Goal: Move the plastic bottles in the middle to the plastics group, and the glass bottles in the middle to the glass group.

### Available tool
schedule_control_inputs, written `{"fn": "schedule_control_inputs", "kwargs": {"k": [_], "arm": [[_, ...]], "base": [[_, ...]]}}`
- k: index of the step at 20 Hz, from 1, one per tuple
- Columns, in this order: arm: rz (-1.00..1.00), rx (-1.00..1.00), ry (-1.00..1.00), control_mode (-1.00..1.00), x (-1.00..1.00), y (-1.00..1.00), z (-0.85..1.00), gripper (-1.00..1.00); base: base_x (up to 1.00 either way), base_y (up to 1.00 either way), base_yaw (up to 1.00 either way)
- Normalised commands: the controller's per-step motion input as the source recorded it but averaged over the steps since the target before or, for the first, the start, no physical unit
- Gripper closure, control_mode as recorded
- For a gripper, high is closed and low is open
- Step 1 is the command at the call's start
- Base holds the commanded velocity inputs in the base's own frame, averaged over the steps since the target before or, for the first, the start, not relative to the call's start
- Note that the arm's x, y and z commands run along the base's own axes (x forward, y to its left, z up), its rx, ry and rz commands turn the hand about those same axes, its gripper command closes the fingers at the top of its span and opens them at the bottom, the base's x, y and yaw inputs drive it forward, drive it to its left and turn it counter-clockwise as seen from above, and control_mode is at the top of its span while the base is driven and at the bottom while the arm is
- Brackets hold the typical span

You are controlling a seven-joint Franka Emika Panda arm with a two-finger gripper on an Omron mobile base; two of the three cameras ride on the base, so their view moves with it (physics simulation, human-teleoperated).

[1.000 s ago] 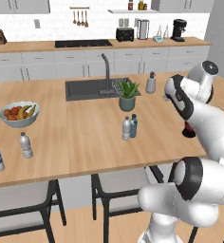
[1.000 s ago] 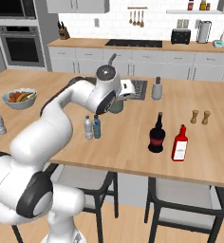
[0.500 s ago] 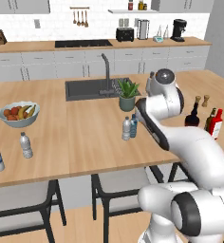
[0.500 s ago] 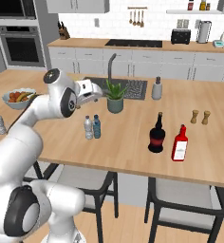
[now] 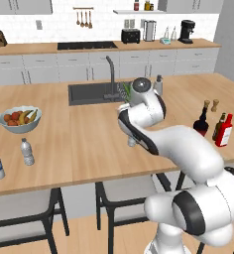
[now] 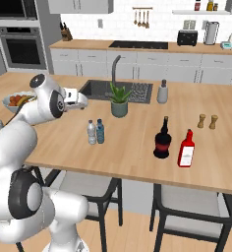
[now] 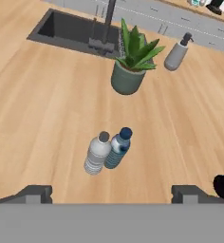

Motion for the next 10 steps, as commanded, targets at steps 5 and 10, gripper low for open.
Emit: {"fn": "schedule_control_inputs", "kwargs": {"k": [5,10], "arm": [[-0.13,0.19,0.05,-1.00,0.34,0.06,-0.46,-1.00],[-0.01,0.01,0.16,-1.00,0.02,-0.06,-0.46,-1.00]], "base": [[0.00,0.00,0.00],[0.00,0.00,0.00]]}}
